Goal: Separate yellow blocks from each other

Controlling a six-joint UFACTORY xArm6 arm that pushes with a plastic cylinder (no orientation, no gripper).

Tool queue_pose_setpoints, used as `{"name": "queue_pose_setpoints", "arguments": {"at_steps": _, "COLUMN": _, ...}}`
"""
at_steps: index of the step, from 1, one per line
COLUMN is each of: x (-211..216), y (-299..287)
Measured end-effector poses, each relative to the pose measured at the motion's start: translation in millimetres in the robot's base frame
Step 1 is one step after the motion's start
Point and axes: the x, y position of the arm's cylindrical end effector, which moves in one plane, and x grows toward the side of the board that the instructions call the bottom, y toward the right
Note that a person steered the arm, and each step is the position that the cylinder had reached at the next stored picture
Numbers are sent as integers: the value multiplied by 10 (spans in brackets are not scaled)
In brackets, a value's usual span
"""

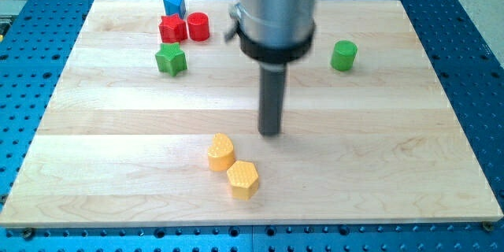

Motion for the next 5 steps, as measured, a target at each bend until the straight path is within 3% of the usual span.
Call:
{"name": "queue_pose_setpoints", "arguments": {"at_steps": 1, "x": 760, "y": -358}}
{"name": "queue_pose_setpoints", "arguments": {"at_steps": 2, "x": 586, "y": -659}}
{"name": "queue_pose_setpoints", "arguments": {"at_steps": 4, "x": -440, "y": -1134}}
{"name": "queue_pose_setpoints", "arguments": {"at_steps": 5, "x": -299, "y": -663}}
